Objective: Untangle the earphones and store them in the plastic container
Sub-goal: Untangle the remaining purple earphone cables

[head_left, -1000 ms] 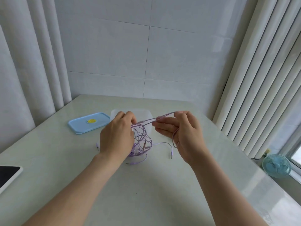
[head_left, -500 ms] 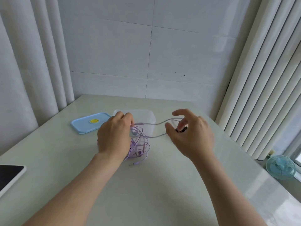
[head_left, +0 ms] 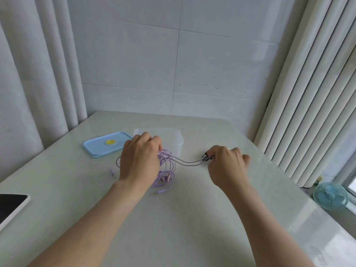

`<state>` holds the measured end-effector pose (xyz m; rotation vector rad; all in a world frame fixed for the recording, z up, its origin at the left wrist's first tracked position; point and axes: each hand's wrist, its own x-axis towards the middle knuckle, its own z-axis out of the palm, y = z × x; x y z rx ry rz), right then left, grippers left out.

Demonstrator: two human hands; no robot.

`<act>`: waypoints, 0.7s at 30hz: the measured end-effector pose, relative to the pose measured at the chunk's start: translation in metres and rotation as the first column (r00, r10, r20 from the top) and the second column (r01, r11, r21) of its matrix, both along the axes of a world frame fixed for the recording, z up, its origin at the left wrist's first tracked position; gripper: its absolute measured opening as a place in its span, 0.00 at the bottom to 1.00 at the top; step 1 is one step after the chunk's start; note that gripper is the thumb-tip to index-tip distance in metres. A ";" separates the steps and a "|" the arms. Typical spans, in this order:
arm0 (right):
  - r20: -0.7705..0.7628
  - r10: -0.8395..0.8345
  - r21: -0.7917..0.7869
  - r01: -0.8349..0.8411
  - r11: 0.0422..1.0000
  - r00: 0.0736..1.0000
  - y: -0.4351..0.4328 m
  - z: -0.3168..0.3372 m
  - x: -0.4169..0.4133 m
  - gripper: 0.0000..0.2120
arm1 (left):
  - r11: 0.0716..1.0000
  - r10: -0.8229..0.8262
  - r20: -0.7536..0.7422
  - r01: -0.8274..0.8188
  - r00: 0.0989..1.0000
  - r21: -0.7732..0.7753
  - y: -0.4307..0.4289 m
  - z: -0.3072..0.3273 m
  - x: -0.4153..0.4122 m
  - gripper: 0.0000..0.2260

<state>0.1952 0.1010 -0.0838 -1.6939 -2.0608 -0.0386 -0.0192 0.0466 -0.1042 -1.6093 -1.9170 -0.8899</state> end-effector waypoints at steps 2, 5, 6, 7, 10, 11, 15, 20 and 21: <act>-0.457 0.094 -0.135 -0.174 0.975 0.884 -0.004 0.004 -0.009 0.21 | 1.000 -0.005 0.004 0.005 1.000 -0.001 0.001 -0.001 0.004 0.11; -0.929 -0.058 -0.232 -0.455 0.860 0.365 -0.016 0.018 -0.021 0.18 | 1.000 0.010 -0.015 -0.010 1.000 -0.002 0.001 -0.004 0.010 0.05; -0.972 -0.150 -0.225 -0.529 0.819 0.182 -0.019 0.021 -0.022 0.17 | 1.000 0.020 -0.028 -0.020 0.999 -0.003 0.001 -0.004 0.012 0.04; -0.974 -0.222 -0.205 -0.582 0.787 0.043 -0.021 0.024 -0.023 0.15 | 1.000 0.027 -0.039 -0.027 0.999 -0.005 0.002 -0.005 0.013 0.03; -0.960 -0.275 -0.181 -0.622 0.762 -0.057 -0.025 0.028 -0.024 0.13 | 0.999 0.035 -0.055 -0.037 0.998 -0.032 0.004 -0.007 0.013 0.04; -0.969 -0.247 -0.200 -0.588 0.784 0.000 -0.026 0.028 -0.023 0.13 | 0.998 0.035 -0.059 -0.038 0.998 -0.053 0.005 -0.007 0.013 0.03; -0.910 0.031 -0.114 -0.320 0.940 0.414 -0.026 0.022 -0.022 0.17 | 0.991 0.027 -0.055 -0.034 0.998 -0.133 0.005 -0.009 0.011 0.05; -0.623 0.209 0.170 -0.131 0.977 0.754 -0.015 0.014 -0.017 0.13 | 0.993 -0.011 -0.010 0.010 1.000 -0.115 0.005 -0.009 0.003 0.08; -0.524 0.183 0.179 -0.103 0.978 0.832 -0.012 0.012 -0.015 0.14 | 0.995 -0.044 0.035 0.047 0.998 -0.085 0.005 -0.009 0.002 0.09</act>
